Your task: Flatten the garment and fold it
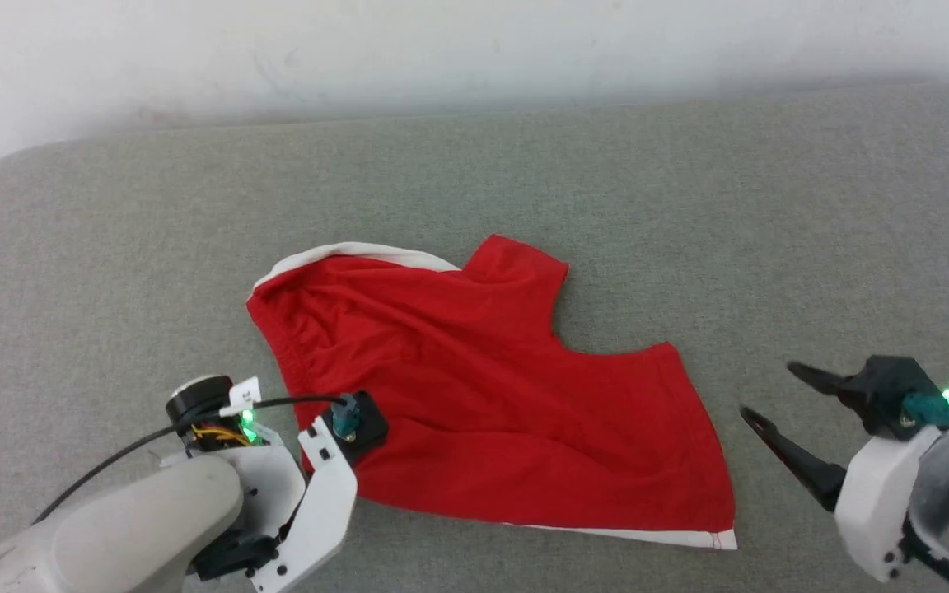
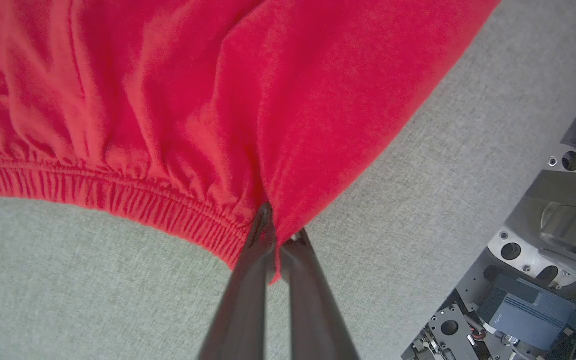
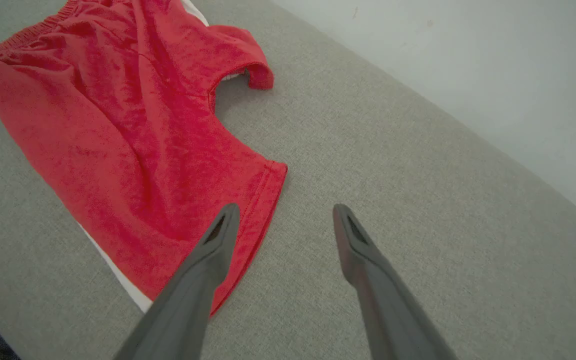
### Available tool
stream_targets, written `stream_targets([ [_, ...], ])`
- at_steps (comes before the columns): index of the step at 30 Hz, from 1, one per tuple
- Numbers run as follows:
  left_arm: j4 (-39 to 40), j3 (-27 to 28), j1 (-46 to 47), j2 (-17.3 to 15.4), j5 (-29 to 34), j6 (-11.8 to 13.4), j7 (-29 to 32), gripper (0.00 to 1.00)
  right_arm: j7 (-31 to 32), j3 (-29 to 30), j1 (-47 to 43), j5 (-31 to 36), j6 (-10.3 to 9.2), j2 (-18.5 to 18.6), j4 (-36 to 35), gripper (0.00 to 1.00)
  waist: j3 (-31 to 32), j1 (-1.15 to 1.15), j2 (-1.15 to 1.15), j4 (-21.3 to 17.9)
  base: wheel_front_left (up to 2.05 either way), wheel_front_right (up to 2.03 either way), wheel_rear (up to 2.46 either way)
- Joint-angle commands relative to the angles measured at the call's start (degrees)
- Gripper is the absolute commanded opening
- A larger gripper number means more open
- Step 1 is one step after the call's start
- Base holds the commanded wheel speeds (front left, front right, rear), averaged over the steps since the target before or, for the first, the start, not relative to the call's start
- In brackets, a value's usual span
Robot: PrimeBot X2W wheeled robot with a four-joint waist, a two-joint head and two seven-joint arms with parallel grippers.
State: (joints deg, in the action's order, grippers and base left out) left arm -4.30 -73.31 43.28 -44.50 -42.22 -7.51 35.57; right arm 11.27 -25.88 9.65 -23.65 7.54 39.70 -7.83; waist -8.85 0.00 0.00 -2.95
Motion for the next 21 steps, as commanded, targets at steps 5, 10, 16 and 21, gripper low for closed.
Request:
stream_targets([
  [5, -1.33, -0.04, -1.86, 1.92, 0.97, 0.02, -2.49, 0.00, 17.80, -8.49, 5.56, -13.84, -0.05, 8.39, -2.34, 1.00, -0.27, 0.00, 0.00, 1.61, 0.00, 0.00, 0.00],
  [10, -2.47, -0.04, -1.34, 3.41, 1.94, 0.02, -3.42, 0.00, 22.20, -14.70, 6.93, -20.41, -0.05, 7.39, 0.74, 1.00, -1.49, 0.00, 0.00, 2.98, 0.00, 0.00, 0.00],
  [16, -3.44, -0.05, -0.93, 4.21, 2.30, 0.02, -4.34, 0.00, 20.16, -19.07, 7.64, -22.32, -0.05, 3.35, 8.04, 1.00, -2.42, 0.00, 0.00, 3.81, 0.00, 0.00, 0.00],
  [21, -4.18, -0.05, -1.12, 4.41, 2.48, 0.02, -4.99, 0.00, 16.47, -23.92, 8.47, -23.28, -0.05, -0.85, 16.35, 1.00, -2.94, 0.00, 0.00, 4.11, 0.00, 0.00, 0.00],
])
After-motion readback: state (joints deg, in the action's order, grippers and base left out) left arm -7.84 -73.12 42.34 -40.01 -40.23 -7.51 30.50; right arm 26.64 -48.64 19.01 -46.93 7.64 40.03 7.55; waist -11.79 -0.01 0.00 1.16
